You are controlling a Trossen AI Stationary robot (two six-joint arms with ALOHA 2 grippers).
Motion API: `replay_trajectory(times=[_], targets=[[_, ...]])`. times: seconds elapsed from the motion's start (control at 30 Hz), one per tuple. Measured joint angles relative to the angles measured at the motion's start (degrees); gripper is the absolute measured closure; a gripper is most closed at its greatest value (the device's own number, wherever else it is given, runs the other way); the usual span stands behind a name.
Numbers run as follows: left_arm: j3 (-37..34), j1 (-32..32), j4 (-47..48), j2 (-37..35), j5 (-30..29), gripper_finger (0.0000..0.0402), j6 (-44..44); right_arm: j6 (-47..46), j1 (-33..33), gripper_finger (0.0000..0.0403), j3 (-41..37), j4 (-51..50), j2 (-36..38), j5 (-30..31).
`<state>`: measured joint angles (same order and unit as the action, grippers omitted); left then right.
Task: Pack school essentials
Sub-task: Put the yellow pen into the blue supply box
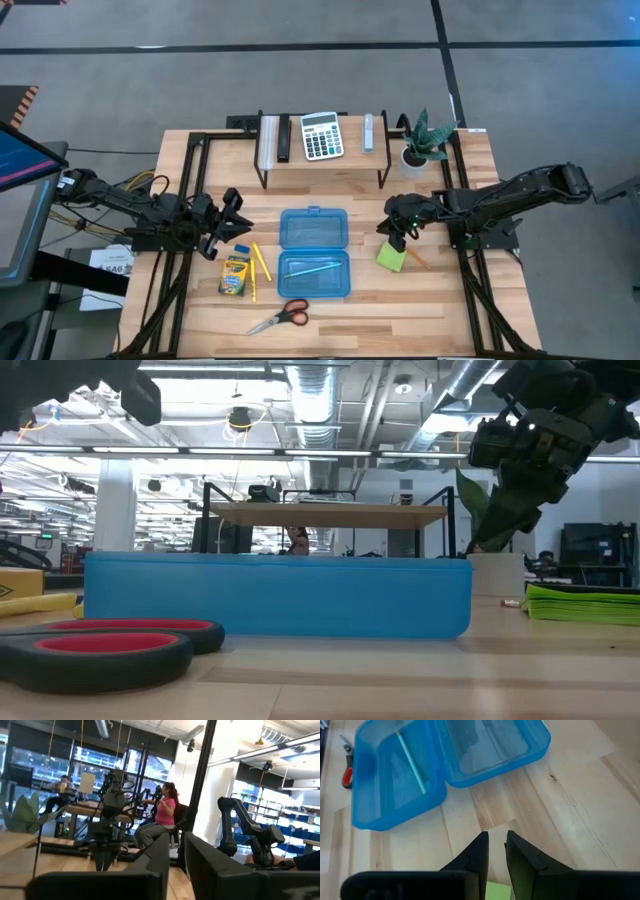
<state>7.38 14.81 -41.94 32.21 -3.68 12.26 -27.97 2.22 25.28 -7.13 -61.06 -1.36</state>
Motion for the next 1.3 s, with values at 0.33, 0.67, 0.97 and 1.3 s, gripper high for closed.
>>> replay_trajectory(times=[0.33, 0.67, 0.97, 1.3], targets=[[3.27, 0.00, 17.18, 0.93, -5.34, 0.0292, 5.69, 0.15, 0.00, 0.0315, 0.02, 0.17, 0.02, -0.11], [7.81, 0.00, 30.04, 9.07, -7.73, 0.0289, 11.96, 1.05, 0.30, 0.0315, 0.02, -0.25, 0.02, -0.18], [15.67, 0.00, 45.42, 19.54, -7.39, 0.0289, 17.67, 1.51, 1.92, 0.0315, 0.02, -0.68, 0.02, -0.18], [26.32, -0.02, 69.14, 31.15, -4.71, 0.0289, 19.93, 1.51, 1.94, 0.0315, 0.02, -1.84, 0.02, -0.18]])
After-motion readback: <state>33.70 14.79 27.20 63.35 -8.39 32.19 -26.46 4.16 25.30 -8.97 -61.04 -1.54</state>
